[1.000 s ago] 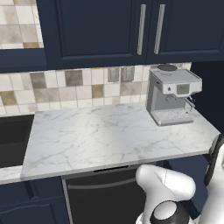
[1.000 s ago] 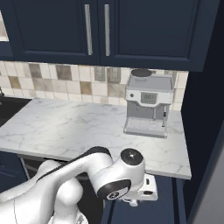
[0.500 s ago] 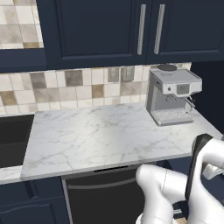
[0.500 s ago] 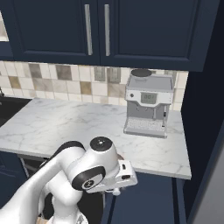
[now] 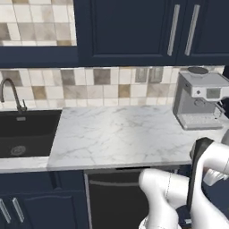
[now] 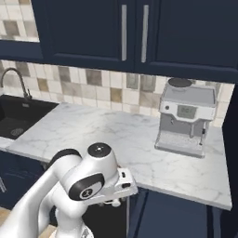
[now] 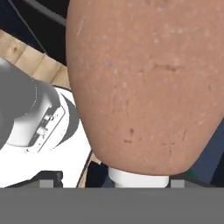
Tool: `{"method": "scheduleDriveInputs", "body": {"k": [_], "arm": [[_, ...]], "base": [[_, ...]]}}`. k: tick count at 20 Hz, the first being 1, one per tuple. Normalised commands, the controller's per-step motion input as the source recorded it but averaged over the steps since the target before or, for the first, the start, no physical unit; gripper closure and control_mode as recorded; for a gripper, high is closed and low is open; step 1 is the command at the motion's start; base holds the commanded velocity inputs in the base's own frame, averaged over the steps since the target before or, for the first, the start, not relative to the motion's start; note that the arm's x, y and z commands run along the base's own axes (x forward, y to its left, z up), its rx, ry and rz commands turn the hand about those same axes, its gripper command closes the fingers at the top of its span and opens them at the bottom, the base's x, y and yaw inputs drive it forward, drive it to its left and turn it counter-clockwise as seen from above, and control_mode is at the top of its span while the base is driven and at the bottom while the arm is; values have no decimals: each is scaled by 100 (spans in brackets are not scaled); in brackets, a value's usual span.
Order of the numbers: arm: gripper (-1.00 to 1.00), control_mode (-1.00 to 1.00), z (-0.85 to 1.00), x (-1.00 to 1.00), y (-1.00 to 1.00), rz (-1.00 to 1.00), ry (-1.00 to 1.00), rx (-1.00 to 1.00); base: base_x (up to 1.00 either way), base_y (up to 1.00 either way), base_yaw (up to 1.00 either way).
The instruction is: Restock the sink supplies by placing the sponge and soap dispenser on the counter and next to the sink. Make sure the soap dispenser is upright.
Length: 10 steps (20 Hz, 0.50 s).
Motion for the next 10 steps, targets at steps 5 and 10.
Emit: {"method": "scheduleDriveInputs", "body": {"k": [5, 10], "arm": [[100, 100, 0, 0, 0, 0, 0, 0], [100, 100, 0, 0, 0, 0, 0, 0]], "base": [[14, 55, 43], [72, 88, -1]]}}
